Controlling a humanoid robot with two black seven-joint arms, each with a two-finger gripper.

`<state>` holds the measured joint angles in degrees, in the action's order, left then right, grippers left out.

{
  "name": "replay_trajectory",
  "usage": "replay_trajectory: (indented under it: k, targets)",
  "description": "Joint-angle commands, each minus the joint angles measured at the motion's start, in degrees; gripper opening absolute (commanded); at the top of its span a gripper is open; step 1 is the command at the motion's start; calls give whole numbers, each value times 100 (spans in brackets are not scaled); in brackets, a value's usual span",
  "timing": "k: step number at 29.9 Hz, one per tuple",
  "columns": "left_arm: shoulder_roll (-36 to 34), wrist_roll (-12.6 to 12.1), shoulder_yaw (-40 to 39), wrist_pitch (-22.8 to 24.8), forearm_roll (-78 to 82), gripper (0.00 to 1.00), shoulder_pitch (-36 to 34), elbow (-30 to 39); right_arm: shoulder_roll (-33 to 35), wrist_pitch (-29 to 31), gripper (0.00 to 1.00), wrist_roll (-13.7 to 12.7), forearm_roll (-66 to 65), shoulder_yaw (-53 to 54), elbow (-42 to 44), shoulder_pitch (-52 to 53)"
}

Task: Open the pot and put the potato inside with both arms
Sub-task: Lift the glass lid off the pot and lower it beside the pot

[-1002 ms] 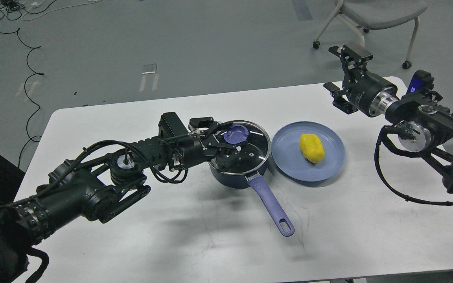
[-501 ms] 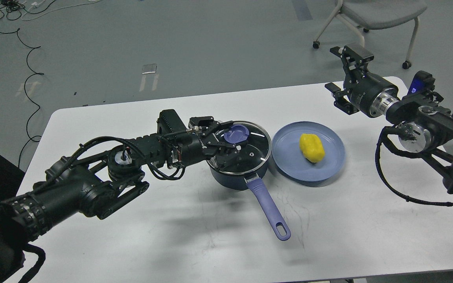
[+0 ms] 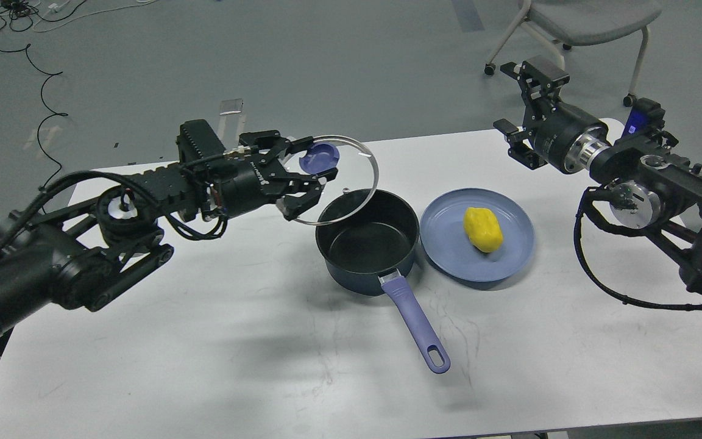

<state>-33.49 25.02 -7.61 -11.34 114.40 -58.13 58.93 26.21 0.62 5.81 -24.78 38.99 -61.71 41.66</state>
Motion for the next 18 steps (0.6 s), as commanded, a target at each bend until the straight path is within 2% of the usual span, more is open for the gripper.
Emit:
replay_trajectory:
  k: [1, 3, 9, 18]
  targets:
    - [-456, 38, 40, -44, -31, 20, 293, -48, -2, 0, 100, -1, -9, -14, 2, -8]
    - [-667, 56, 40, -245, -311, 17, 600, -57, -29, 0, 100, 8, -1, 12, -7, 9]
    - [-1089, 65, 40, -597, -682, 17, 1286, -101, -46, -18, 100, 8, -9, -5, 10, 194]
    - [-1028, 56, 40, -1072, -691, 17, 1726, -391, -37, -18, 100, 8, -1, -23, 72, 247]
